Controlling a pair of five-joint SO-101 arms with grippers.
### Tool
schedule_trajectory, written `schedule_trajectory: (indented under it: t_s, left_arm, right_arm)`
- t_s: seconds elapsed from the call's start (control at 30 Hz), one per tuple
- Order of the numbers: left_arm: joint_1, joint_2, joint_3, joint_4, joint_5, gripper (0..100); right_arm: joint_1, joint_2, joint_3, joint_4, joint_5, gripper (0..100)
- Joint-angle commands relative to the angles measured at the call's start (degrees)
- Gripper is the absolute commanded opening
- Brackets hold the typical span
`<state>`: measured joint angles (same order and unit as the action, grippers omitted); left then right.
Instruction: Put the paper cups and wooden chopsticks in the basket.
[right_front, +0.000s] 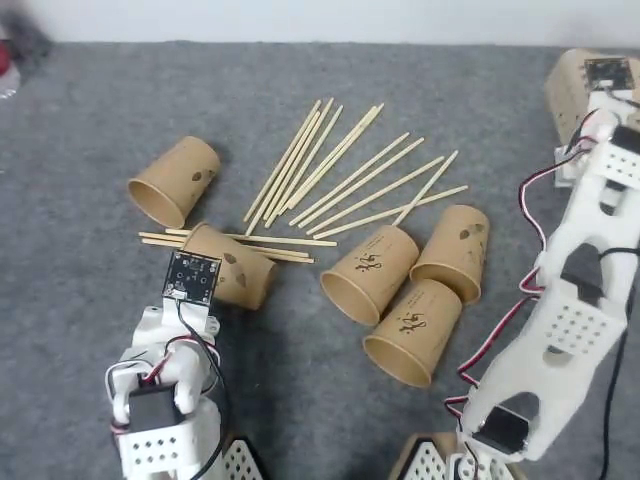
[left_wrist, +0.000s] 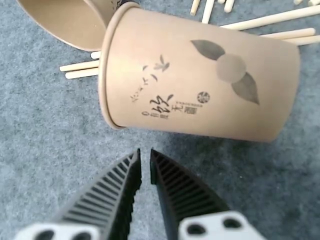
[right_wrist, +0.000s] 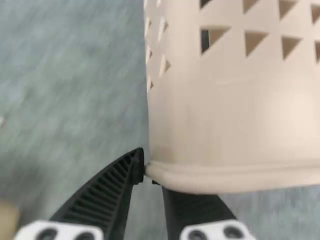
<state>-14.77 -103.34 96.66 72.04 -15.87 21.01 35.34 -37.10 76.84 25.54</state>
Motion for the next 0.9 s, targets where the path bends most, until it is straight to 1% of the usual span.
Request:
schedule_trajectory:
  t_s: [0.0,0.03,0.07,0.2,0.33,0.5,0.6,0.77,0.87]
  left_arm:
    - [-0.3,-0.9,-0.2,-0.2,-0.4,4]
    - [-0.3,-0.9,-0.2,-0.2,-0.4,4]
    - [-0.3,-0.9,-0.2,-0.2,-0.4,4]
    - [-0.3,-0.9,-0.2,-0.1,-0.4,4]
    - [-0.3,-0.9,-0.2,-0.1,-0.4,4]
    - [-0.3,-0.9,-0.2,-0.1,-0.4,4]
    - [-0.3,-0.9,-0.2,-0.1,-0.4,4]
    - [-0.3,-0.9,-0.2,-0.1,-0.4,4]
    - [-0.3,-0.9,-0.2,-0.1,-0.4,4]
  right_arm:
    - [-2.6,-10.1,-2.7,20.3,6.2,0.8]
    - [-2.9,-11.3,-2.7,24.9,7.2,0.8]
    - [-2.8,-12.8,-2.2,26.7,7.7,0.8]
    - [1.2,-20.8,2.2,26.1,7.8,0.8]
    - [4.3,-31.1,11.1,26.2,8.8,0.8]
    - [5.1,-48.0,36.4,26.2,17.4,0.8]
    - [5.9,-60.2,48.6,26.2,21.2,0.8]
    - [11.2,-79.5,59.7,25.7,27.7,0.8]
    - [15.3,-87.3,65.1,25.7,31.7,0.8]
